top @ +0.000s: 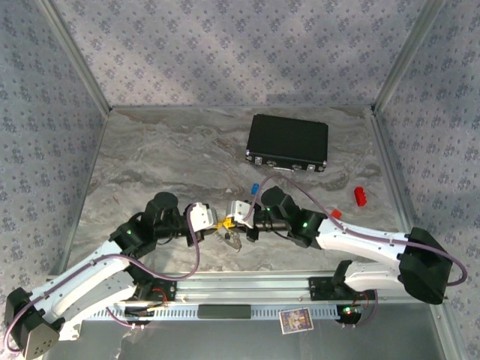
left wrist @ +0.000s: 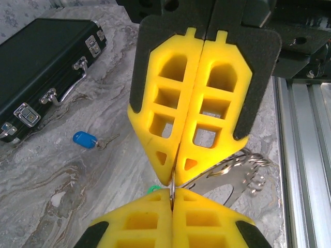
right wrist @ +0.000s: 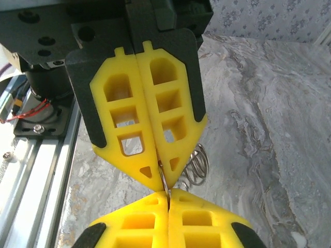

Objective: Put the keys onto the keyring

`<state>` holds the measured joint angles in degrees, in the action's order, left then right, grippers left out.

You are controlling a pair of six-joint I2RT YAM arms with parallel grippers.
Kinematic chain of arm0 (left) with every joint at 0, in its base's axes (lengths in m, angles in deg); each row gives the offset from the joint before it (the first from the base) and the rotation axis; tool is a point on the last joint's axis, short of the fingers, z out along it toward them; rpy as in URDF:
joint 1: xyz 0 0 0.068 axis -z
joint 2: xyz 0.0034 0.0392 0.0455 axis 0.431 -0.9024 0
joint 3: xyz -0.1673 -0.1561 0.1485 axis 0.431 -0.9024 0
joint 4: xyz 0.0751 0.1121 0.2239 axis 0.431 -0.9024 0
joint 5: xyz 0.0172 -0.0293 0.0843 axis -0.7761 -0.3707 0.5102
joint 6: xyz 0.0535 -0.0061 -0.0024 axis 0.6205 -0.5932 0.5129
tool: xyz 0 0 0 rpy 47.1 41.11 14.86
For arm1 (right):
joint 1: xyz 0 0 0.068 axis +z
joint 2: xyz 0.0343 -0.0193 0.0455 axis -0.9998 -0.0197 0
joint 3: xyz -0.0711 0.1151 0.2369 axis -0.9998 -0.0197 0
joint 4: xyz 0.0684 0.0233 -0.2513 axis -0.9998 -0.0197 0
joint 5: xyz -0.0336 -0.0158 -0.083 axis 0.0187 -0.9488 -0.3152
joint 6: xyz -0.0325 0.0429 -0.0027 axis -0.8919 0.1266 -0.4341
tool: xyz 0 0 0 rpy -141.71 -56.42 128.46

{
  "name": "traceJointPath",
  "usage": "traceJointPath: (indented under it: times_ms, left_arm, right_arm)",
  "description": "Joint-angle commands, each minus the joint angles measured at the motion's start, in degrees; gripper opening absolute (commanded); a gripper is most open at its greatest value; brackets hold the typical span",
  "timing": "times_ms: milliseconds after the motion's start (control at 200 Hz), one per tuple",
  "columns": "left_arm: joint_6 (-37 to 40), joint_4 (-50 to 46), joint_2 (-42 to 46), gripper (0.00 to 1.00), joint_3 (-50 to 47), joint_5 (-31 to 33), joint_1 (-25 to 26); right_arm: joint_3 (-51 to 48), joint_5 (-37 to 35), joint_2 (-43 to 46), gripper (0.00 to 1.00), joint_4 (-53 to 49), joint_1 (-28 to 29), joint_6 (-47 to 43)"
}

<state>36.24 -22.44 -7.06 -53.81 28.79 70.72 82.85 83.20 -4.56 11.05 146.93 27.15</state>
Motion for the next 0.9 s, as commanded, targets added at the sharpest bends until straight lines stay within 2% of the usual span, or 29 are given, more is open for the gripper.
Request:
traceJointPath:
  times_ms: [0,50,225,305,400,445,540,590,705,800,894]
  left_arm:
    - [-1.5,4.9,0.8,0.0,-0.3,-1.2,0.5]
    - [-1.7,5.0,0.6,0.0,-0.6,-0.8,0.6]
    - [-2.8,6.3,-0.1,0.11,-1.4,0.1,0.6]
    - [-3.0,6.5,-0.1,0.1,-1.4,0.0,0.7]
    - [-2.8,6.4,0.1,0.0,-1.4,0.1,0.6]
    - [-2.7,6.1,0.4,0.0,-1.3,0.6,0.7]
    - [-3.1,5.4,1.9,0.0,-1.2,2.3,0.7]
    - [-3.6,4.9,3.0,0.0,-1.3,3.5,0.8]
    - [-5.3,4.3,5.8,0.0,-2.1,7.3,0.7]
    - [-8.1,4.0,7.5,0.0,-2.7,10.8,0.8]
    - [-11.9,3.1,8.2,0.0,-2.7,15.2,0.7]
  right_arm:
    - [2.4,2.2,-0.8,0.0,1.2,0.7,0.6]
    - [2.6,2.7,-0.8,0.0,1.4,0.7,0.9]
    - [2.5,4.3,-1.0,0.0,2.6,0.8,2.0]
    - [2.5,4.4,-1.4,0.0,3.2,0.8,2.4]
    - [2.5,4.4,-1.6,0.0,3.4,0.8,2.7]
    - [2.3,3.8,-1.4,0.0,3.1,0.8,2.7]
    - [1.4,0.9,0.7,0.18,1.9,0.3,3.5]
    - [0.3,-2.3,2.5,0.24,1.7,-0.4,6.6]
    - [-1.7,-11.9,7.3,0.26,-2.2,-3.2,18.1]
    - [0.2,-21.2,9.4,0.2,-12.8,-4.1,28.2]
    - [3.0,-25.5,8.4,0.28,-22.0,-3.9,39.8]
